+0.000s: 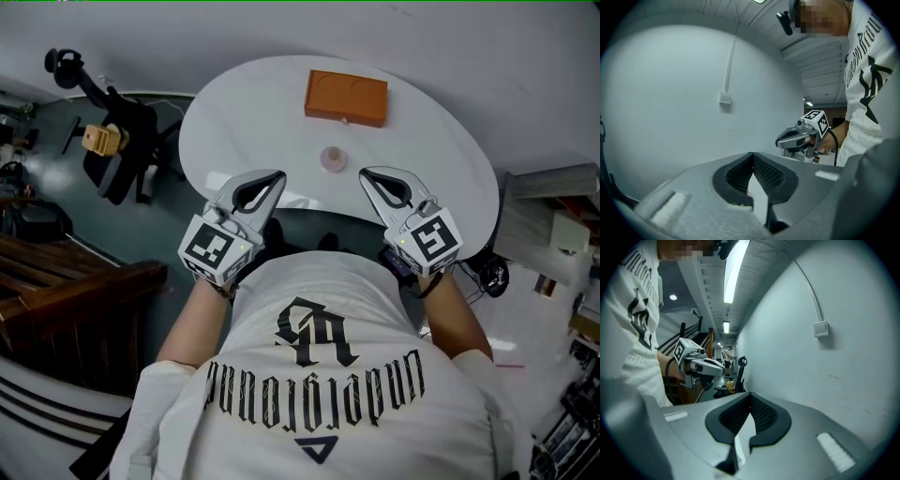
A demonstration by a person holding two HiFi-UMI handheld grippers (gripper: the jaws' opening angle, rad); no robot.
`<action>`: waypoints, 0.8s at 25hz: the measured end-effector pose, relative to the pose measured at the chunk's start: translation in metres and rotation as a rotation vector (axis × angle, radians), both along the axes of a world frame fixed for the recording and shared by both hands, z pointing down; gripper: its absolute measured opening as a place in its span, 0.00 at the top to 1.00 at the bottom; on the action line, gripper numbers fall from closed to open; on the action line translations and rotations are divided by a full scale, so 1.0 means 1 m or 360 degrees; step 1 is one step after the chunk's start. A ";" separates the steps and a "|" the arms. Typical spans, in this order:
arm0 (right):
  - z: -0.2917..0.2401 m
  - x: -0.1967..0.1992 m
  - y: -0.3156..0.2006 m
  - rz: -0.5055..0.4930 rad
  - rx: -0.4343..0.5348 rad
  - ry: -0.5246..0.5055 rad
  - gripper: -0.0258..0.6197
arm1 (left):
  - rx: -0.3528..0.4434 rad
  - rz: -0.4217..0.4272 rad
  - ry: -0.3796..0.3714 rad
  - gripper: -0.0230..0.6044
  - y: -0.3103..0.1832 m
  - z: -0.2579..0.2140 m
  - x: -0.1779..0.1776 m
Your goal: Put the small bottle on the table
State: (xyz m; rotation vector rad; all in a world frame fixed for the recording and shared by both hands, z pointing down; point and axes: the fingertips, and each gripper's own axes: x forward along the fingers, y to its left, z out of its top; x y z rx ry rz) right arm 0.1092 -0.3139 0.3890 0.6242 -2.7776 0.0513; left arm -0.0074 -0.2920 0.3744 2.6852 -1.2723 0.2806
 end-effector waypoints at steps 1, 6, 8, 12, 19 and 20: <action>0.000 0.000 0.003 0.0011 -0.0001 0.0001 0.96 | 0.0007 0.0006 0.0002 0.95 0.002 -0.002 -0.001; 0.000 -0.005 0.023 0.0085 -0.0013 0.0001 0.96 | 0.0018 0.0061 0.0022 0.95 0.017 -0.006 -0.009; -0.003 -0.008 0.032 0.0119 -0.0012 -0.0018 0.96 | 0.0013 0.0085 0.0030 0.95 0.023 -0.008 -0.014; -0.011 -0.019 0.052 0.0185 0.0007 -0.0048 0.96 | 0.0025 0.0131 0.0047 0.95 0.038 -0.011 -0.025; -0.015 -0.060 0.099 0.0270 0.0021 -0.0037 0.96 | 0.0030 0.0190 0.0052 0.95 0.089 -0.014 -0.074; -0.015 -0.066 0.107 0.0285 0.0022 -0.0033 0.96 | 0.0028 0.0197 0.0053 0.95 0.097 -0.013 -0.083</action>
